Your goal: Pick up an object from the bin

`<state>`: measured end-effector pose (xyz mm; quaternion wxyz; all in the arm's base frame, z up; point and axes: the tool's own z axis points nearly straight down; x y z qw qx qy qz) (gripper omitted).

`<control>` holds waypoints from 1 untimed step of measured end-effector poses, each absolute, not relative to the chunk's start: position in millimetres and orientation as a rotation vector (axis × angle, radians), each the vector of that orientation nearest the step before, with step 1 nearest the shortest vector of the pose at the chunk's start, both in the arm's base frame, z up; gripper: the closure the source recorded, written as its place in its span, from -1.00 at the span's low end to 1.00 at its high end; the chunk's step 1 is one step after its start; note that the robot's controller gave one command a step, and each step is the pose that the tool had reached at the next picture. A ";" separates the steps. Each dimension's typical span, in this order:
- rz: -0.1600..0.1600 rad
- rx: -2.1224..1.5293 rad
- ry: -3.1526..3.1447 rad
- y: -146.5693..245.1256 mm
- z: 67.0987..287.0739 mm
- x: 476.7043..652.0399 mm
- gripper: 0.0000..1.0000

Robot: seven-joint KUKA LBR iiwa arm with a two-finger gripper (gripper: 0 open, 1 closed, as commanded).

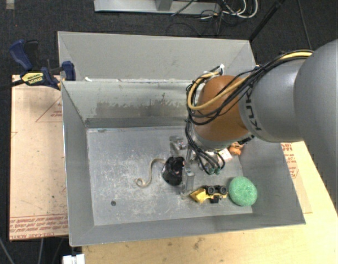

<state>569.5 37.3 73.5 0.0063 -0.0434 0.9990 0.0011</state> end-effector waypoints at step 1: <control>0.006 -0.055 3.121 35.4 75.4 565.4 1.00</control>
Offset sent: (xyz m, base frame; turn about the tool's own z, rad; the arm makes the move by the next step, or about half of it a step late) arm 0.0000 0.0000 0.0000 0.0000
